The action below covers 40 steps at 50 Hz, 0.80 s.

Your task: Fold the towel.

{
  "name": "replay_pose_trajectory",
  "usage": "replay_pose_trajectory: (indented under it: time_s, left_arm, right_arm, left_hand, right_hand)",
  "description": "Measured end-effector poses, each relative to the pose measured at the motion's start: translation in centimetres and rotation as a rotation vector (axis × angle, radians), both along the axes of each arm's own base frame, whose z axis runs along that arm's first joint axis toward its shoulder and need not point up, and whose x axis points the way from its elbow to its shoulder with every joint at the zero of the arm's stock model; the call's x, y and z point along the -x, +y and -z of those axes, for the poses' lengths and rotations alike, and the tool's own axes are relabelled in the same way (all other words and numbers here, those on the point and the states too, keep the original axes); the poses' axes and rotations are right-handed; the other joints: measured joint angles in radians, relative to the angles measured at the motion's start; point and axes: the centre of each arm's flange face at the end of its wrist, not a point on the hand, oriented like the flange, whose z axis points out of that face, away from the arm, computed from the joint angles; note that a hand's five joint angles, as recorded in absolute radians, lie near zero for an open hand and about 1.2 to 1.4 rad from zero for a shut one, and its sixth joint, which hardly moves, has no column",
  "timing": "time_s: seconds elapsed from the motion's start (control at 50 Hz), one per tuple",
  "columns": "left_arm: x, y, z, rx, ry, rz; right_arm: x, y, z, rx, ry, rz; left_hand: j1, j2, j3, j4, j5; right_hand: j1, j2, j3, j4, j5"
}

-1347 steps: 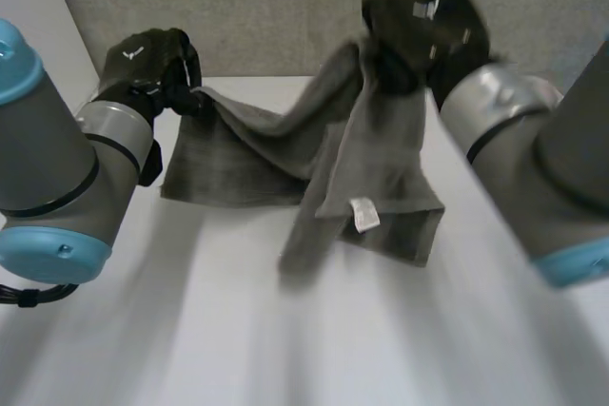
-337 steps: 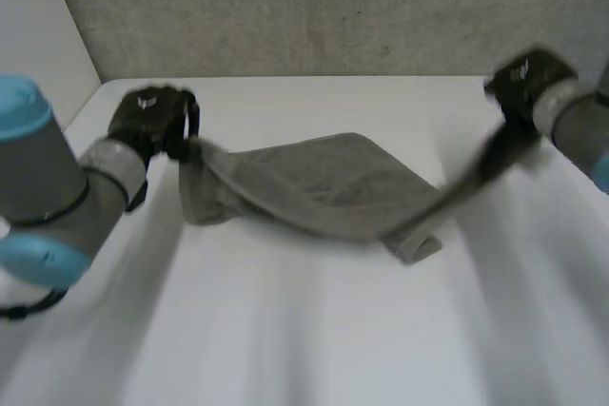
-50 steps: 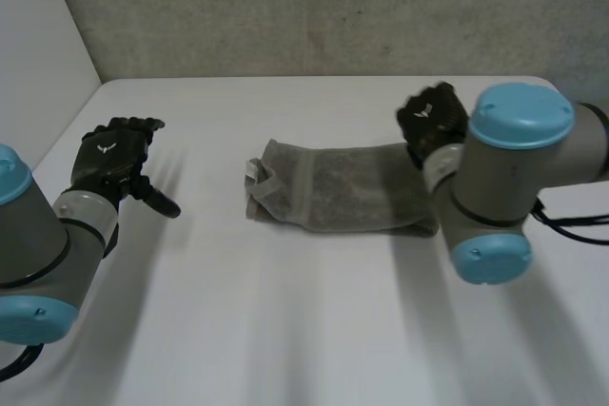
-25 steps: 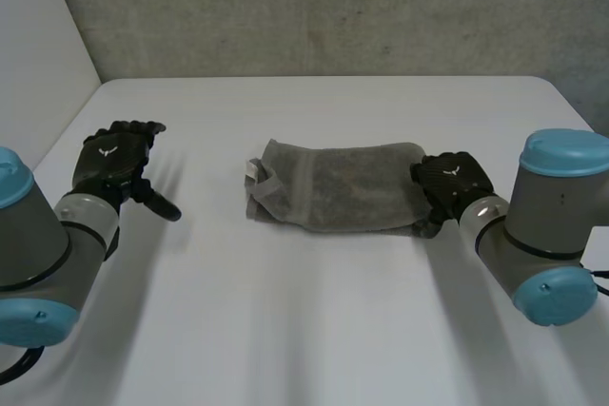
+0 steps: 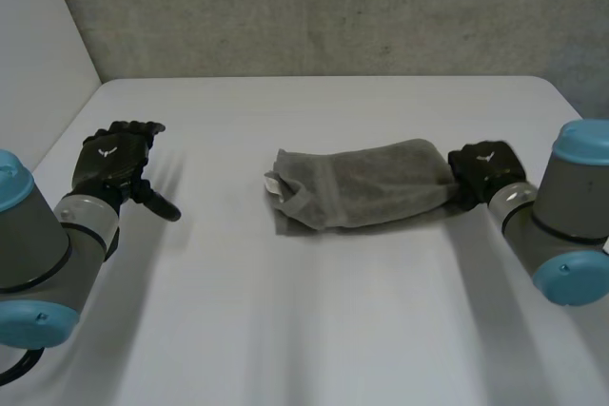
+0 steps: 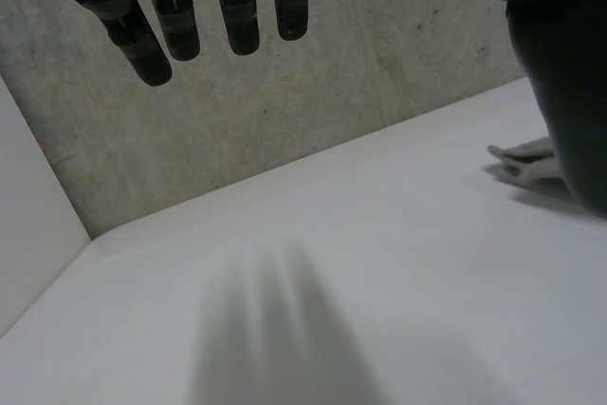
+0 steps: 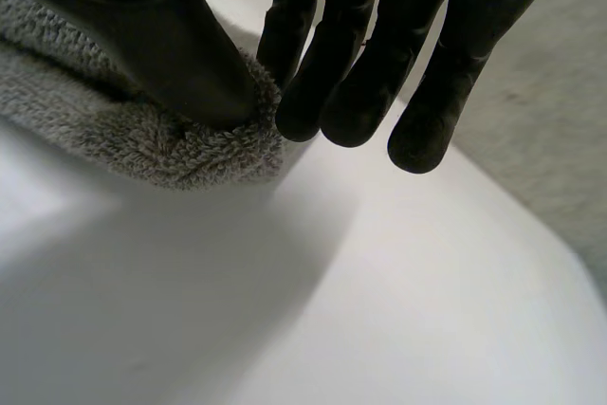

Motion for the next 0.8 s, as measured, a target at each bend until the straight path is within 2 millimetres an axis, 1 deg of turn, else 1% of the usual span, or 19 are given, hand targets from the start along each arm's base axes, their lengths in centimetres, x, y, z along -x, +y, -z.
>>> replay_pose_trajectory:
  time_s: [0.02,0.06,0.14,0.18,0.2,0.26,0.3,0.32,0.38,0.4,0.42,0.48,0.52,0.56,0.58,0.6,0.64,0.72,0.8]
  left_arm:
    - [0.0,0.0,0.0,0.0,0.0,0.0]
    - [0.0,0.0,0.0,0.001,0.0,0.0]
    - [0.0,0.0,-0.1,0.003,0.001,0.001]
    - [0.1,0.0,-0.2,0.005,0.001,0.001]
    - [0.1,0.0,-0.2,0.006,0.002,0.001]
    - [0.1,0.0,-0.4,0.011,0.003,0.002]
    - [0.2,-0.1,-0.5,0.018,0.005,0.004]
    - [0.2,-0.1,-0.6,0.019,0.006,0.004]
    - [0.6,-0.3,-1.1,0.039,0.01,0.011]
    - [0.8,-0.4,-1.4,0.047,0.013,0.016]
    - [0.8,-0.4,-1.5,0.051,0.014,0.018]
    - [1.6,-0.5,-2.3,0.079,0.022,0.036]
    - [2.0,-0.6,-2.8,0.094,0.028,0.048]
    - [2.8,-0.6,-3.5,0.118,0.041,0.068]
    - [3.0,-0.6,-3.7,0.122,0.045,0.072]
    - [3.5,-0.6,-4.1,0.135,0.057,0.084]
    - [4.3,-0.8,-4.9,0.154,0.082,0.1]
    - [5.6,-1.1,-5.8,0.17,0.133,0.127]
    - [7.9,-1.1,-6.4,0.152,0.181,0.176]
  right_arm:
    - [0.1,-0.1,-0.3,0.01,0.004,0.004]
    - [0.4,-0.5,-1.8,0.062,0.028,0.014]
    - [0.0,-1.0,-4.1,0.145,0.055,0.011]
    - [-1.1,-0.8,-5.6,0.197,0.061,-0.015]
    - [-1.4,-0.7,-5.8,0.207,0.06,-0.024]
    - [-4.6,0.7,-6.8,0.253,0.051,-0.107]
    - [-7.6,2.5,-6.7,0.265,0.045,-0.192]
    - [-8.4,3.0,-6.5,0.266,0.045,-0.215]
    - [-12.8,6.8,-4.6,0.25,0.07,-0.364]
    - [-13.8,8.0,-3.7,0.24,0.09,-0.408]
    - [-14.3,8.6,-3.2,0.233,0.102,-0.431]
    - [-15.9,11.5,-0.3,0.205,0.19,-0.544]
    - [-16.1,12.4,0.8,0.196,0.232,-0.58]
    - [-16.1,13.1,1.6,0.191,0.278,-0.611]
    - [-16.1,13.2,1.7,0.191,0.284,-0.614]
    - [-15.9,13.2,1.7,0.193,0.292,-0.615]
    - [-15.5,12.9,1.0,0.197,0.285,-0.601]
    - [-14.3,11.9,-1.3,0.2,0.218,-0.546]
    - [-12.2,10.8,-5.0,0.202,0.089,-0.46]
  left_hand:
    - [0.0,0.0,0.0,0.0,0.0]
    - [0.0,0.0,0.0,0.0,0.0]
    - [0.0,0.0,0.0,0.0,0.0]
    - [0.0,0.0,0.0,0.0,0.0]
    - [0.0,0.0,0.0,0.0,0.0]
    - [0.0,0.0,0.0,0.0,0.0]
    - [0.0,0.0,0.0,0.0,0.0]
    - [0.0,0.0,0.0,0.0,0.0]
    - [0.0,0.0,-0.001,0.0,0.0]
    - [0.0,0.0,-0.002,0.0,0.0]
    - [0.0,0.0,-0.003,0.0,0.0]
    - [0.0,0.0,-0.003,0.0,0.0]
    - [0.0,0.0,-0.003,0.0,0.0]
    - [-0.001,0.0,-0.003,0.0,0.0]
    - [-0.001,0.0,-0.003,0.0,0.0]
    - [-0.001,0.0,-0.003,0.0,0.0]
    - [-0.002,0.0,-0.003,0.0,0.0]
    - [-0.002,-0.004,-0.003,0.0,0.0]
    - [-0.002,-0.004,-0.003,0.0,0.0]
  right_hand:
    - [0.0,0.0,0.0,0.0,0.0]
    - [0.0,0.0,0.002,0.0,0.0]
    - [0.005,0.0,0.003,0.0,0.0]
    - [0.011,0.0,0.003,0.0,0.0]
    - [0.014,0.0,0.003,0.0,0.0]
    - [0.016,0.0,0.003,0.0,0.0]
    - [0.016,0.0,0.004,0.0,0.0]
    - [0.016,0.0,0.004,0.0,0.0]
    - [0.023,0.005,0.004,0.0,0.0]
    - [0.024,0.006,0.004,0.0,0.0]
    - [0.024,0.006,0.004,0.0,0.0]
    - [0.025,0.006,0.004,0.0,0.0]
    - [-0.063,-0.107,-0.105,-0.109,-0.093]
    - [-0.442,-0.486,-0.483,-0.486,-0.5]
    - [-0.565,-0.581,-0.583,-0.586,-0.603]
    - [-0.756,-0.798,-0.78,-0.782,-0.811]
    - [-0.956,-1.031,-1.028,-1.028,-1.054]
    - [-1.026,-1.094,-1.101,-1.087,-1.095]
    - [-1.034,-1.094,-1.101,-1.087,-1.095]
